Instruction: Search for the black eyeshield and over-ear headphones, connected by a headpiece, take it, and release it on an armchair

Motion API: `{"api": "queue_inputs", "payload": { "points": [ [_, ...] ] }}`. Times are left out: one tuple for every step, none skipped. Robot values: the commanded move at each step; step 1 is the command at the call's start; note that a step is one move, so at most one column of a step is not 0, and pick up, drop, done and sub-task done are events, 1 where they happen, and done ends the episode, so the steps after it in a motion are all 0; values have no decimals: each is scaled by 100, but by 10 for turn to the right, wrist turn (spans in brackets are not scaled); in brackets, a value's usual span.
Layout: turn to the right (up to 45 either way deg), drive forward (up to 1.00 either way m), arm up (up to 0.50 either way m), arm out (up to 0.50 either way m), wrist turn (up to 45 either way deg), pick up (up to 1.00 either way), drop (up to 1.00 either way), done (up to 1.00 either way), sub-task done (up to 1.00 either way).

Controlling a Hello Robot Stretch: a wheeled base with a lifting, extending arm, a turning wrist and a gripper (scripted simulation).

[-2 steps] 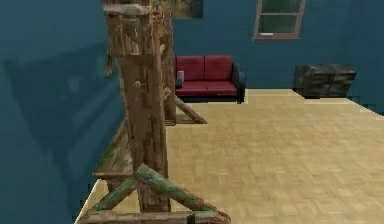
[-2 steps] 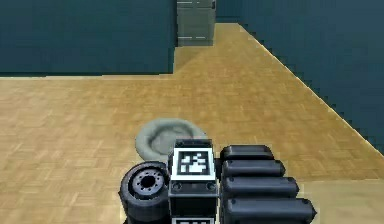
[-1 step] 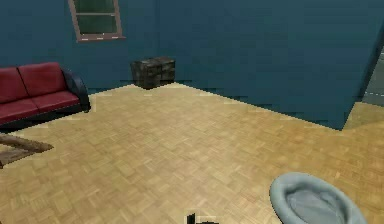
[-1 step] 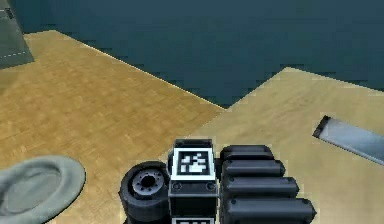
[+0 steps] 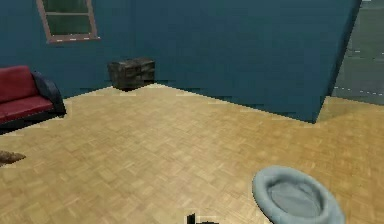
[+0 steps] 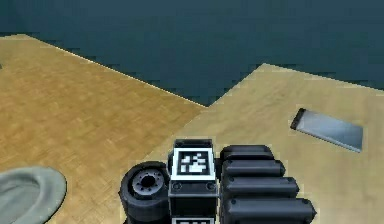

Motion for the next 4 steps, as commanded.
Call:
{"api": "queue_inputs", "payload": {
  "points": [
    [0, 100, 0, 0, 0, 0, 0, 0, 0],
    [0, 40, 0, 0, 0, 0, 0, 0, 0],
    [360, 0, 0, 0, 0, 0, 0, 0, 0],
    [0, 90, 0, 0, 0, 0, 0, 0, 0]
  ]
}}
